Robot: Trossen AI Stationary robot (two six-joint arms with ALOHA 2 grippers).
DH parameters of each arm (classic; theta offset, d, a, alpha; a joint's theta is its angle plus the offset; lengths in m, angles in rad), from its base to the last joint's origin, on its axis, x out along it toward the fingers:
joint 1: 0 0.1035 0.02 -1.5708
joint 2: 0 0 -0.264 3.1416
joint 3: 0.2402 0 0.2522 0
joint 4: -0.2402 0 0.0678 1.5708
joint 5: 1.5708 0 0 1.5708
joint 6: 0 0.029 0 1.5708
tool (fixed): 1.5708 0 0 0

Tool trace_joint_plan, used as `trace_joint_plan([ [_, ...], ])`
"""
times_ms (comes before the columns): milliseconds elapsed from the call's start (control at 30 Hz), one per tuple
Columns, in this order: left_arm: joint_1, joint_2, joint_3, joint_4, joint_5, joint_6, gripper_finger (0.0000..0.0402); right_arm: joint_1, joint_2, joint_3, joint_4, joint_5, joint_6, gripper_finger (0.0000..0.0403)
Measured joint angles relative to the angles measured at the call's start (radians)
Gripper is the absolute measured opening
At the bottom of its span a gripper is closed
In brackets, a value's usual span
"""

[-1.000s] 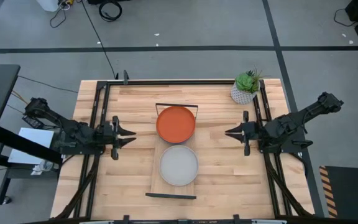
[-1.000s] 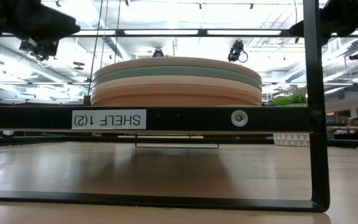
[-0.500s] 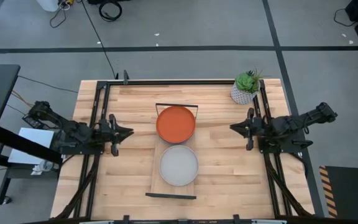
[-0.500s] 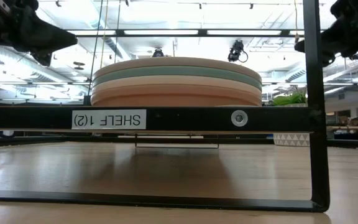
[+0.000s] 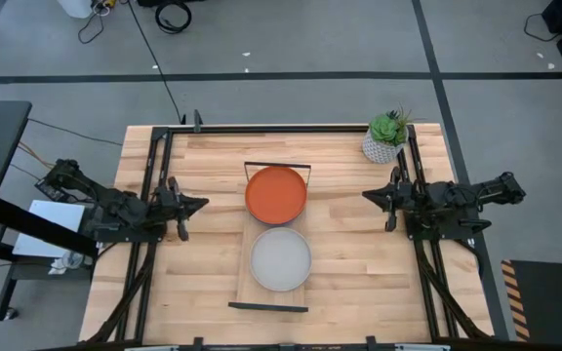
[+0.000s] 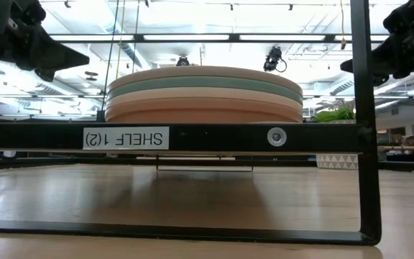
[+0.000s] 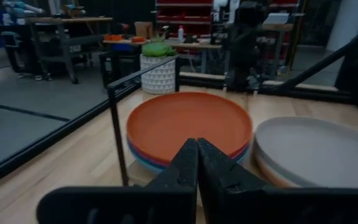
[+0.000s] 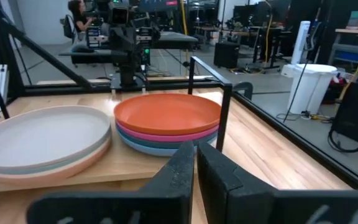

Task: Place and stack plates onto a shelf
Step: Return to Home Position

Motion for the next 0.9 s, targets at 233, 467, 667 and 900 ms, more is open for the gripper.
trace_joint_plan([
  [233,0.065,-0.025,0.000,-0.052,0.010,0.013,0.0003,-0.103,0.000,0.000,-0.002,-0.091,-0.003,0.0009],
  [467,0.176,-0.124,0.000,-0.099,0.122,0.054,0.0002,-0.262,0.000,0.000,0.002,-0.258,0.001,0.0007],
  [667,0.201,-0.178,0.000,-0.197,0.141,0.011,0.0001,-0.341,0.001,-0.008,0.000,-0.343,0.057,0.0007],
  [900,0.180,-0.165,-0.042,-0.132,0.118,-0.009,0.0005,-0.343,0.006,-0.043,0.070,-0.348,0.094,0.0009],
])
